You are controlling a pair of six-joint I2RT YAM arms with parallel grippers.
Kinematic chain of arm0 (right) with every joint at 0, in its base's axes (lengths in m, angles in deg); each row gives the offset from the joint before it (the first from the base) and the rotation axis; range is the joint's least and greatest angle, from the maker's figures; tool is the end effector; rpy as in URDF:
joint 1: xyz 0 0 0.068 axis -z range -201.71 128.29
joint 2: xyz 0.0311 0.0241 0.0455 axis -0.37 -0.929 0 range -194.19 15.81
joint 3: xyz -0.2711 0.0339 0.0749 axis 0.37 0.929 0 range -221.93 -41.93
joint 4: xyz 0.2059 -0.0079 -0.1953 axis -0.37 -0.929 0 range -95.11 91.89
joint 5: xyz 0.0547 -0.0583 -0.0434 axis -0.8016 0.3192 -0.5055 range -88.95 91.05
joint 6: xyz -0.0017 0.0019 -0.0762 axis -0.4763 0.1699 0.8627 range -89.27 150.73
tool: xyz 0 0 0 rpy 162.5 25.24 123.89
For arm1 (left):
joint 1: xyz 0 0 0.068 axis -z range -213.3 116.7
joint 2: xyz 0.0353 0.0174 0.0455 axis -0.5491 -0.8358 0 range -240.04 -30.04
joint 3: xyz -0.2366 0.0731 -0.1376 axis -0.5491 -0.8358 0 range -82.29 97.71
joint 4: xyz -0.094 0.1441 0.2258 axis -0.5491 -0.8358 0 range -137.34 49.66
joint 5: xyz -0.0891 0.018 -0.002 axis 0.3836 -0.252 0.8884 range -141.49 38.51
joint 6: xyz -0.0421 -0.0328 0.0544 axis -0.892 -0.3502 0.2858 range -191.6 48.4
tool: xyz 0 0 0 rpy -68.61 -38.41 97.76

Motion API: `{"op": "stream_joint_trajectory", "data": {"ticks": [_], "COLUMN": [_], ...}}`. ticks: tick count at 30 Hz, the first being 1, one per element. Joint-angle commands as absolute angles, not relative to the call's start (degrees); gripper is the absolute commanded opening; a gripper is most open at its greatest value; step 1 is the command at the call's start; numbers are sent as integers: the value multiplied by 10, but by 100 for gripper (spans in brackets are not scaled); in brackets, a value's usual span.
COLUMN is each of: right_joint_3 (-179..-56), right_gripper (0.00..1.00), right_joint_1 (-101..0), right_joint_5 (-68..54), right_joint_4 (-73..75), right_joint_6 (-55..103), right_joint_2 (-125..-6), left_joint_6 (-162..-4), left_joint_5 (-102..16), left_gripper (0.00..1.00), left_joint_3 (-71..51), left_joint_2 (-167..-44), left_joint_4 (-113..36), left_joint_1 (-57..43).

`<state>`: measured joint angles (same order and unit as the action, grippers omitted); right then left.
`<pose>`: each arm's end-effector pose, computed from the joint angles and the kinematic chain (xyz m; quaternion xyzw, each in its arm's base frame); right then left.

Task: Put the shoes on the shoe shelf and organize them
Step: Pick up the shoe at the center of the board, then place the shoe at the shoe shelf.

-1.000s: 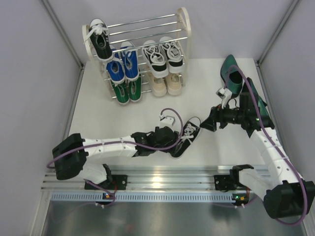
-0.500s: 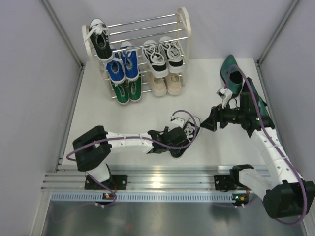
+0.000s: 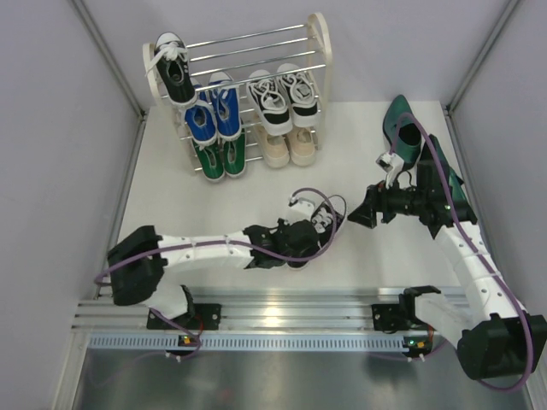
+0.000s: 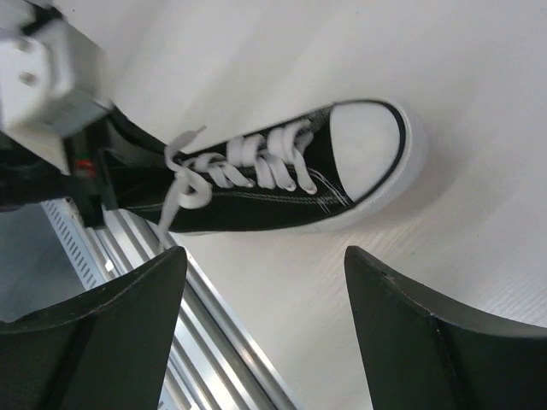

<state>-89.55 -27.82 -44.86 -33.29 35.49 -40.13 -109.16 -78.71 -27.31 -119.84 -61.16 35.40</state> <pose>0.2209 0.0703 0.2797 -0.2333 0.8277 0.3626 0.3592 0.1540 -0.3136 0.1757 0.1823 0.9131 -0.0949 0.3522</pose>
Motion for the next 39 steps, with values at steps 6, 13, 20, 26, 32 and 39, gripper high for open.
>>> {"op": "stream_joint_trajectory", "data": {"ticks": [6,13,20,26,32,39], "right_joint_3": [-926,-960,-948,-949,-949,-959], "right_gripper": [74,75,75,75,75,75], "right_joint_1": [-264,-258,-258,-258,-258,-258], "right_joint_5": [-437,-418,-418,-412,-414,-403], "right_joint_4": [-326,-343,-343,-345,-347,-352], "right_joint_6": [365,372,378,379,379,382], "right_joint_2": [-390,-389,-386,-384,-385,-389], "left_joint_6": [-1090,-1033,-955,-896,-870,-868], "left_joint_5": [-1001,-1095,-1091,-1087,-1075,-1047], "left_gripper": [0,0,0,0,0,0], "left_joint_3": [-229,-95,79,239,369,443], "left_joint_2": [-995,-971,-1030,-1123,-1225,-1289], "left_joint_4": [-646,-702,-701,-700,-701,-701], "left_joint_1": [353,308,186,102,19,-54]}}
